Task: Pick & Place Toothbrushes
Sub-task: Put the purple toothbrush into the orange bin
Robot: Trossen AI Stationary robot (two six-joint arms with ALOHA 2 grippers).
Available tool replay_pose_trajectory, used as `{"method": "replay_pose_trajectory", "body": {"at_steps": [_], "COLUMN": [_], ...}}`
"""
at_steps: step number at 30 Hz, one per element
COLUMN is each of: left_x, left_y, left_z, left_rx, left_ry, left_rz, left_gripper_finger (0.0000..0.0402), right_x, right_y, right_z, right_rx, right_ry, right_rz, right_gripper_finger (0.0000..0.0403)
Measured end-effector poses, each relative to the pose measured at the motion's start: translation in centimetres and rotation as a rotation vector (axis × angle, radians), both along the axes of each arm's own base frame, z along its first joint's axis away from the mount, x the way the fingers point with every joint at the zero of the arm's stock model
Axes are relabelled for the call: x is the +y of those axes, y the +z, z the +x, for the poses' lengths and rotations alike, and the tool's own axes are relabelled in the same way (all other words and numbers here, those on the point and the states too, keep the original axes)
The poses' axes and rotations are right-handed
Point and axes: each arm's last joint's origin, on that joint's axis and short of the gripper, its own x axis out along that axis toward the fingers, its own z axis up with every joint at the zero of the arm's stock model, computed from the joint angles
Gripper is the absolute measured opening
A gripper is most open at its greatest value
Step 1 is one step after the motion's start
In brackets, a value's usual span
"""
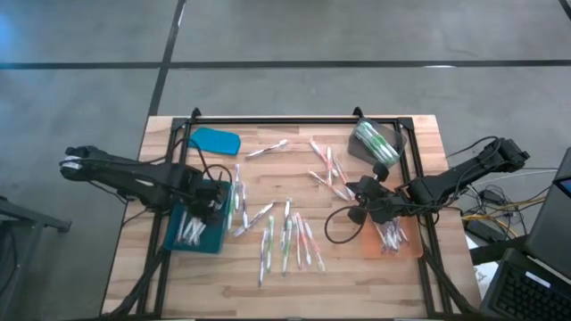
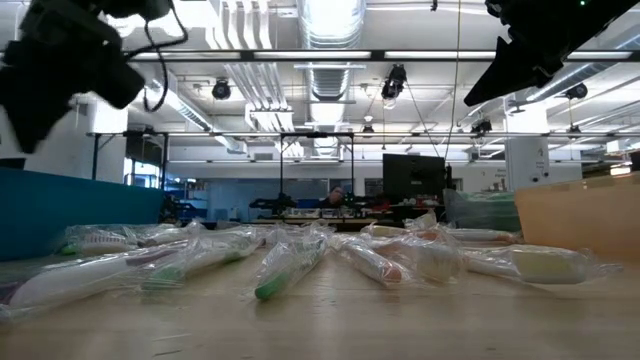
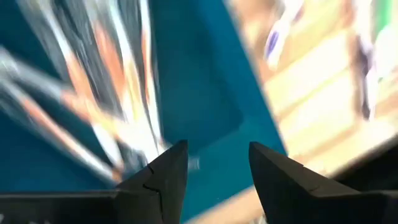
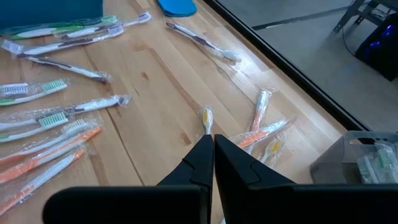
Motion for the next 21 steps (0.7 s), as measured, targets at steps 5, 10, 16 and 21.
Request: {"method": "replay_pose_trajectory", "body": {"at_steps": [5,10,16,21], "left_x": [0.9,1.6,2.1,2.0], "left_y": [2.8,5.5,7.0,6.5], "left_z": [1.1,1.6,2.8,5.7], "left_rx": [-0.166,-0.258,-0.389,-0.634], "left_ry": [-0.042,-0.056,-0.007,-0.134], "left_rz": [0.373,0.653,0.881,1.056], "left_gripper_finger": [0.0174,0.0175,0.0175,0.0175], "right_x": [0.0,0.0,0.0,0.0], "right_y": [0.0,0.0,0.0,0.0], "right_z": [0.0,0.0,0.0,0.0], "right_rx": [-0.001,0.001,0.002,-0.025], "right_ry": [0.000,0.002,0.001,-0.026], "right_rz": [0.000,-0.002,-0.003,0.031], "right_gripper_finger": [0.0008,0.0008,0.0008,0.0008]}}
